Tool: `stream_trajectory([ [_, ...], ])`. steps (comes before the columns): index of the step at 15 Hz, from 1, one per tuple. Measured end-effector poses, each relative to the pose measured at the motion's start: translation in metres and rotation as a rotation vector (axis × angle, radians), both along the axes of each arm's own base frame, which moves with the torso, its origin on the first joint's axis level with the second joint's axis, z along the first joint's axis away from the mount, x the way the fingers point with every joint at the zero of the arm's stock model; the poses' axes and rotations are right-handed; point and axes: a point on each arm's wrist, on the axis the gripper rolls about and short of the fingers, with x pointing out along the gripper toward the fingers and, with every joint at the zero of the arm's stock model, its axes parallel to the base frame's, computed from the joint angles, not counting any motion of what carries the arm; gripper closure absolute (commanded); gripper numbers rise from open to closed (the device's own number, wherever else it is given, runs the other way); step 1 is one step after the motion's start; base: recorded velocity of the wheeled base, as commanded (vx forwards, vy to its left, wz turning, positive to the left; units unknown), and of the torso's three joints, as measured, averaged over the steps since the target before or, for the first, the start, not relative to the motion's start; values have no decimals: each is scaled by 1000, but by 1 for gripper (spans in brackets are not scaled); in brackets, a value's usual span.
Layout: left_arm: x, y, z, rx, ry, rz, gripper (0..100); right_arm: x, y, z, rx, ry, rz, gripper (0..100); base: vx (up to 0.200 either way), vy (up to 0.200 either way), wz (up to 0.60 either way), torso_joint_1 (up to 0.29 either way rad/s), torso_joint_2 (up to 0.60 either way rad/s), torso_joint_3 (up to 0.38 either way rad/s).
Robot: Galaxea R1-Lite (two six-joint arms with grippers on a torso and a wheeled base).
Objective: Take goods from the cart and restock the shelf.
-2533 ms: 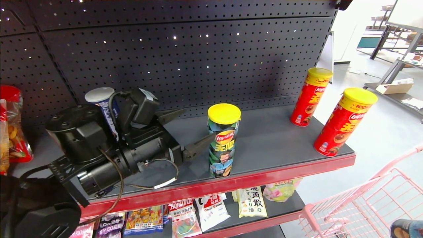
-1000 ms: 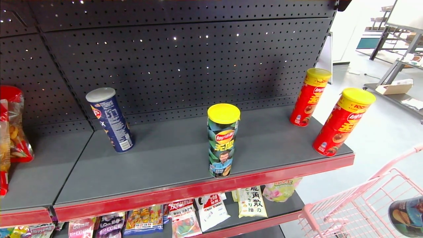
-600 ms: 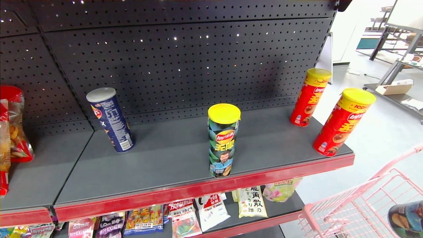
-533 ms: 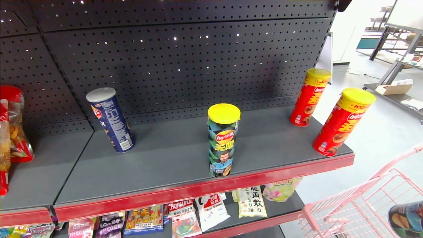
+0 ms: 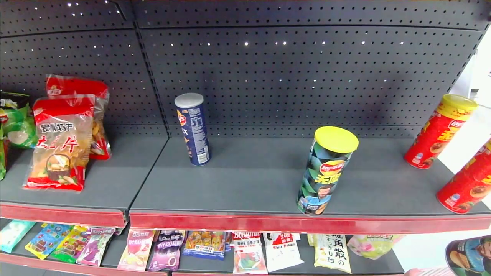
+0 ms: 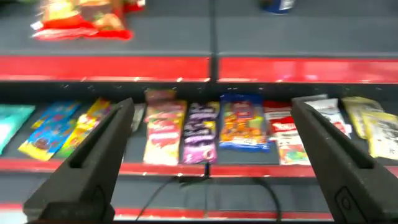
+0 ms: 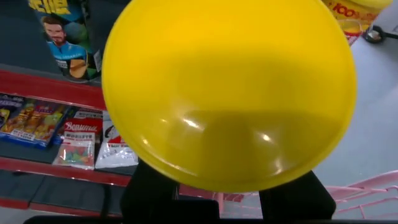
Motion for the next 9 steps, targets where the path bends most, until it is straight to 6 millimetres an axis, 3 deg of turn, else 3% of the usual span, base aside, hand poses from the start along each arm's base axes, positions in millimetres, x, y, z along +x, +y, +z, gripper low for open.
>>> stream_trajectory([
  [4,8,-2,3,-3,-153,-84,0,4,2,12,7,-5,88,100,0,0,0,0,0,0],
  [6,10,-2,-3,-4,-135,-77,0,13,3,22,10,9,114,100,0,0,0,0,0,0],
  [9,11,1,-6,-11,-128,64,0,48,4,43,22,12,140,100,0,0,0,0,0,0],
])
